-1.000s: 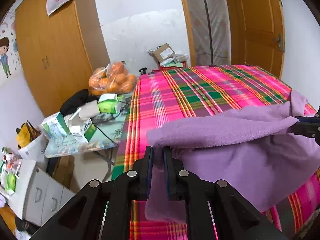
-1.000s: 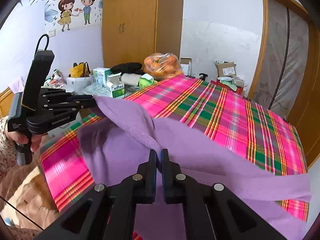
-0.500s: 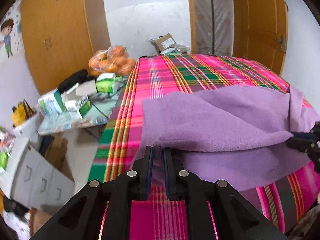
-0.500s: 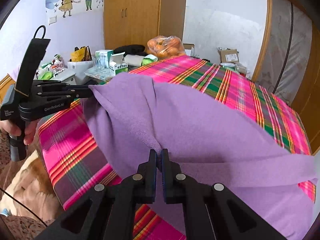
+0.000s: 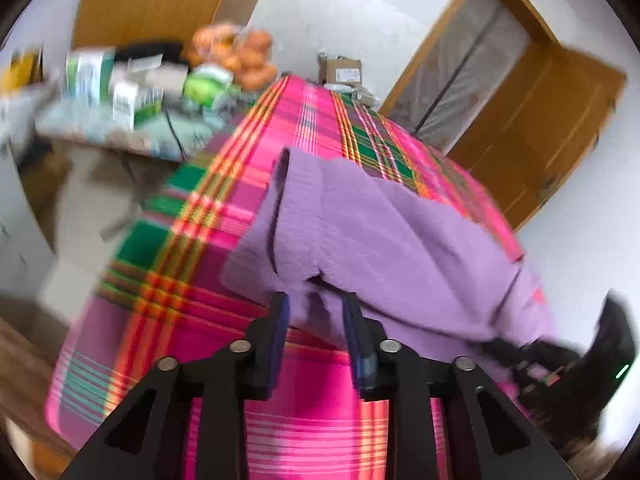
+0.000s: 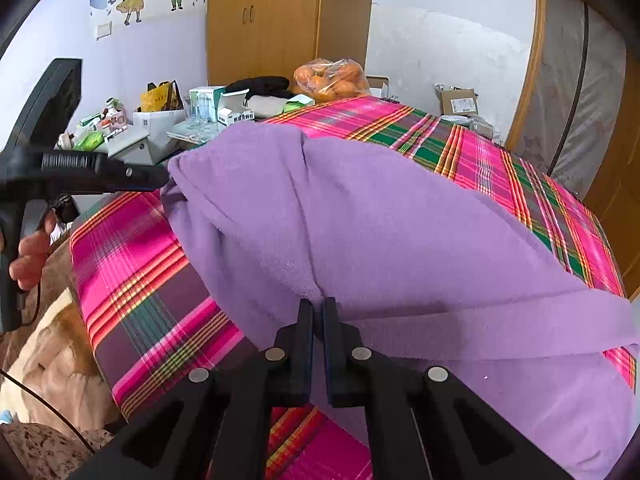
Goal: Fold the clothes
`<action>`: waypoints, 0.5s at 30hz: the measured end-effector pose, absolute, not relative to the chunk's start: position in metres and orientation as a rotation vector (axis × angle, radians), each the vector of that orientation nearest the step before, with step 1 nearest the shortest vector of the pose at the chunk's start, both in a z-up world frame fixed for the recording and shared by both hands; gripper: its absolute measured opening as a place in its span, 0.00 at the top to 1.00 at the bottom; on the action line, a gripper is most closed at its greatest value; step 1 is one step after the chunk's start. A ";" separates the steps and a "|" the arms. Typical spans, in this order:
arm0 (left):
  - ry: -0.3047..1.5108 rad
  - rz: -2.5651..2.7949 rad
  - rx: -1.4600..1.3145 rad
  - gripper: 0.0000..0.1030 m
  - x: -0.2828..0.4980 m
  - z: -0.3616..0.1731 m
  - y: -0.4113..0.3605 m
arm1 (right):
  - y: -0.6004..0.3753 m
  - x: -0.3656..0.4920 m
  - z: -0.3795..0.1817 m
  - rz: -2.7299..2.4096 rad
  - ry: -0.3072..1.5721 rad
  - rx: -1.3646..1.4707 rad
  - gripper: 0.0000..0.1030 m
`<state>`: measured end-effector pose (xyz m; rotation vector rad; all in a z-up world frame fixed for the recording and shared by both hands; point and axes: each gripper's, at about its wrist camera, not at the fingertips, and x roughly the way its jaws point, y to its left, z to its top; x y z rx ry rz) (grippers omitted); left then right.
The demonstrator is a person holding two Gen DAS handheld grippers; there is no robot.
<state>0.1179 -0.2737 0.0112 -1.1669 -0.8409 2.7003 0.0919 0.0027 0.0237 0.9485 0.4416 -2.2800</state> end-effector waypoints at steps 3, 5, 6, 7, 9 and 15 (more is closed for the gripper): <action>-1.040 2.587 -1.189 0.61 0.110 0.002 -0.282 | 0.004 0.093 0.021 -2.276 0.444 0.955 0.95; -1.117 2.539 -1.187 0.61 0.104 -0.001 -0.284 | 0.005 0.092 0.020 -2.276 0.440 0.955 0.95; -1.137 2.537 -1.189 0.61 0.102 -0.002 -0.285 | 0.006 0.092 0.020 -2.276 0.437 0.955 0.95; -1.157 2.535 -1.190 0.61 0.100 -0.002 -0.285 | 0.006 0.092 0.019 -2.276 0.435 0.956 0.95; -1.220 2.521 -1.193 0.61 0.098 -0.003 -0.286 | 0.007 0.092 0.019 -2.276 0.432 0.956 0.95; -1.383 2.476 -1.229 0.60 0.094 -0.004 -0.288 | 0.007 0.092 0.017 -2.278 0.429 0.953 0.95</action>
